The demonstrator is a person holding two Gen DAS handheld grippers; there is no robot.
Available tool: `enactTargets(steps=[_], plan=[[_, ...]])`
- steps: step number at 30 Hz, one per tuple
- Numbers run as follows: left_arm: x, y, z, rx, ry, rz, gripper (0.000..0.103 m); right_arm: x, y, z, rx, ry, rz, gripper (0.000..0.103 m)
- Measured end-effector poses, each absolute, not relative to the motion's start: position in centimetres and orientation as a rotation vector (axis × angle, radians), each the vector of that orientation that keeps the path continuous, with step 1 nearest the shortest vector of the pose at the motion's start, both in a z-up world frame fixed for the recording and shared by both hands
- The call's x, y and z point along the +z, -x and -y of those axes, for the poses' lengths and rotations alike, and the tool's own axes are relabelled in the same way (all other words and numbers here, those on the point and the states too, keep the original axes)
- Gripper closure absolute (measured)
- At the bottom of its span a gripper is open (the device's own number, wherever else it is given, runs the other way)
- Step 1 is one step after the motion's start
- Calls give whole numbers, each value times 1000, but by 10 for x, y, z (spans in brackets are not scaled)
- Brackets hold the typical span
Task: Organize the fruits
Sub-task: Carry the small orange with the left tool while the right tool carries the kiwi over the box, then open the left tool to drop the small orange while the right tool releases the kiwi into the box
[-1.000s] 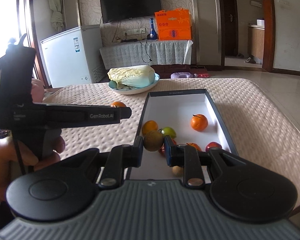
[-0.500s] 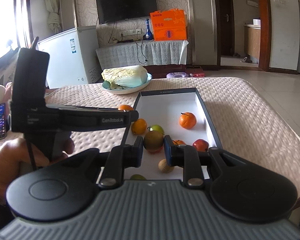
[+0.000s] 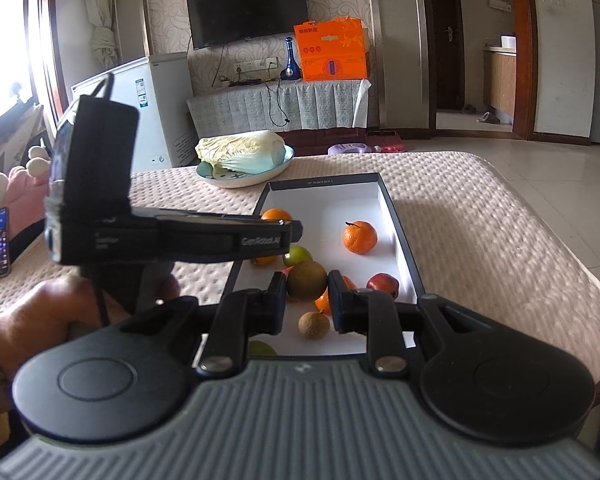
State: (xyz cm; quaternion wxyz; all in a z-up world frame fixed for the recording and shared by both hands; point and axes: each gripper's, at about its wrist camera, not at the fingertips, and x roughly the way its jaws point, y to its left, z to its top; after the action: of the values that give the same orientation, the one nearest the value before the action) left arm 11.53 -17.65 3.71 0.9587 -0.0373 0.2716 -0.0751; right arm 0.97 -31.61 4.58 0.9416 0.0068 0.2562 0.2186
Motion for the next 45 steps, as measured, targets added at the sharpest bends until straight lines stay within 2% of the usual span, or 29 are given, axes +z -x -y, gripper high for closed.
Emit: enactTargets(steps=[17,22,28,31,35,37,38,39,45], plan=[[30,-147,186,-162,85,-556,64,36,-19,308,477,4,-563,78],[34,-144,184,-153,87,-527,49,33,-26,309,454,4,-560,78],[45,-128,171,-107,109,-488,44,27,-49,312,408,-11,-559,78],[52,-111,162,-78,115,-480,35,24,-60,310,399,-25,-566,76],[62,-82,156,-44,82,-468,30,23,-67,305,375,-45,-561,76],[64,-66,152,-24,64,-478,27,25,-66,306,369,-66,-553,62],[65,-59,151,-16,57,-488,26,26,-65,307,368,-73,-545,51],[65,-50,150,-10,54,-501,25,28,-62,307,370,-77,-536,47],[59,4,154,-26,51,-554,24,35,-48,325,359,-134,-507,47]])
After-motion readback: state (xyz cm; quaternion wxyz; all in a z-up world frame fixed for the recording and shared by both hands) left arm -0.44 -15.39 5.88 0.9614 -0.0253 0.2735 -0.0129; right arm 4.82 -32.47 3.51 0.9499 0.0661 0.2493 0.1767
